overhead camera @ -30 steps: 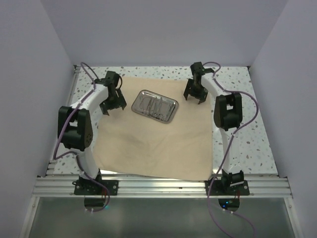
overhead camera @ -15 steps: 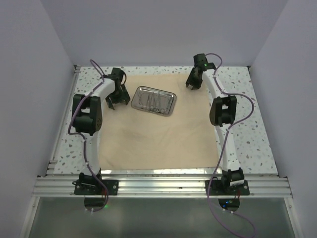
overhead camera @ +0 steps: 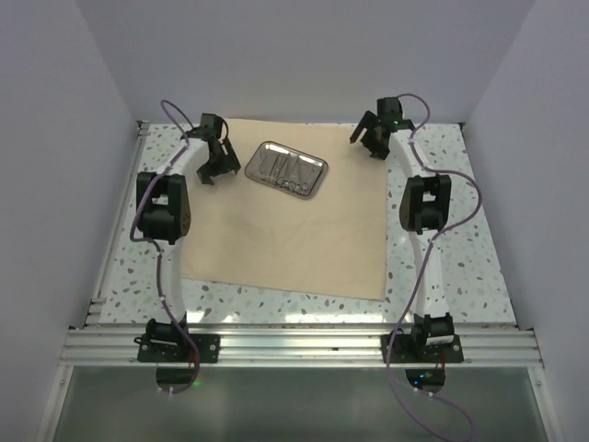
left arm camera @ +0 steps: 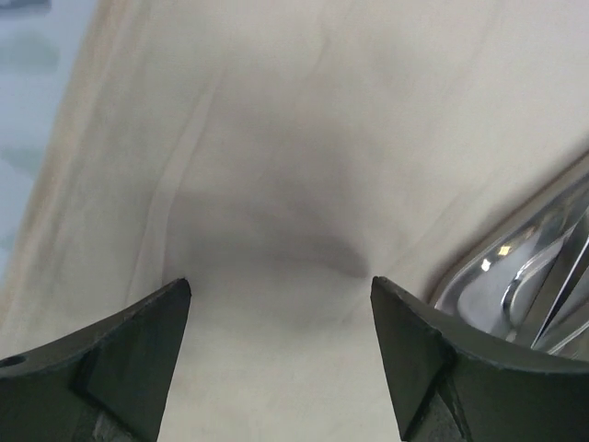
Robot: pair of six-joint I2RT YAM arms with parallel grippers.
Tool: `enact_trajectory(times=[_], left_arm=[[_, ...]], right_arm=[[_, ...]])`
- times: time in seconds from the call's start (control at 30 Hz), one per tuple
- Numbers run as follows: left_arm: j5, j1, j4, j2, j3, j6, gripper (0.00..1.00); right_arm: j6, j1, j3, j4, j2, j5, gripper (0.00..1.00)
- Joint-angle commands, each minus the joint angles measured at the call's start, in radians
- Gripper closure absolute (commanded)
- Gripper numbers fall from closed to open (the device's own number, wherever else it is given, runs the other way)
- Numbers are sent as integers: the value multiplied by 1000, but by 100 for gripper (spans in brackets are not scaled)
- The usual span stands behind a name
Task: Open and lay out the surgical kit
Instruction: Smooth out the surgical kit at the center of the board.
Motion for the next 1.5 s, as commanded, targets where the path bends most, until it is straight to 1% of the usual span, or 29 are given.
enact_trajectory(times=[0.0, 0.03, 0.07, 0.1, 0.17, 0.2, 0.23, 0.27, 0.3, 0.33, 0.4, 0.43, 0.5, 0.53, 0.57, 0.6, 0.67, 0.7, 0.77, 0.8, 0.83, 0.87, 0.9, 0.93, 1.07, 1.1, 1.2, 1.33, 1.47], left_arm=[[66, 3, 13, -162, -184, -43, 16], [60, -10, 2, -191, -233, -46, 16], [51, -18, -7, -220, -258, -49, 16], [41, -27, -7, -287, -284, -52, 16], [8, -46, -4, -364, -366, -50, 15], [-3, -49, 0, -441, -392, -54, 14], [-11, -50, 9, -478, -440, -52, 14], [-14, -50, 8, -513, -458, -49, 14], [-22, -52, 6, -571, -475, -47, 14], [-20, -52, 17, -598, -522, -44, 13], [3, -52, 39, -653, -586, -41, 13], [17, -52, 57, -661, -655, -43, 13], [44, -55, 71, -665, -723, -55, 14], [66, -59, 109, -668, -795, -58, 15], [76, -66, 133, -671, -829, -64, 15], [90, -75, 152, -667, -875, -66, 16], [93, -85, 170, -644, -898, -69, 19], [93, -93, 163, -636, -907, -67, 21], [92, -95, 152, -627, -918, -72, 27], [90, -95, 152, -628, -936, -73, 32], [87, -95, 154, -635, -944, -78, 37], [86, -95, 157, -644, -953, -80, 42], [84, -95, 160, -647, -970, -81, 49], [84, -95, 158, -648, -975, -81, 52], [83, -95, 123, -639, -984, -90, 53], [86, -96, 114, -645, -989, -92, 53], [83, -96, 105, -681, -1004, -95, 52], [89, -98, 91, -711, -1013, -100, 52], [81, -101, 80, -737, -1024, -97, 52]], right_arm=[[-28, -21, -14, 62, -94, -10, 13], [-18, -20, 21, 43, -112, -32, 9], [-14, -20, 30, 33, -128, -39, 9], [-12, -15, 27, 29, -147, -50, 9], [-20, -3, -29, 25, -244, -61, 9], [-27, 17, -58, 24, -278, -58, 9], [-49, 31, -119, 21, -321, -52, 9], [-61, 63, -149, 18, -386, -40, 9], [-72, 85, -176, 12, -419, -32, 9], [-89, 104, -225, 0, -443, -23, 9], [-101, 172, -270, -7, -494, -10, 10], [-100, 196, -307, -11, -502, -9, 11], [-87, 258, -327, -13, -494, -24, 16], [-74, 275, -328, -16, -482, -24, 22], [-66, 304, -327, -17, -471, -27, 26], [-55, 316, -319, -24, -436, -44, 35], [-49, 339, -258, -53, -395, -33, 41], [-47, 344, -229, -100, -349, -23, 45], [-38, 347, -132, -172, -304, 54, 49], [-35, 346, -73, -244, -272, 91, 53], [-40, 344, -54, -270, -258, 146, 53], [-44, 342, -43, -286, -249, 163, 54], [-52, 342, -42, -295, -244, 172, 55], [-54, 341, -45, -312, -235, 189, 55], [-40, 342, -115, -344, -238, 220, 59], [-35, 342, -176, -323, -247, 215, 60], [-34, 345, -271, -272, -275, 200, 60], [-35, 349, -298, -242, -263, 180, 62], [-35, 353, -264, -240, -215, 198, 62]])
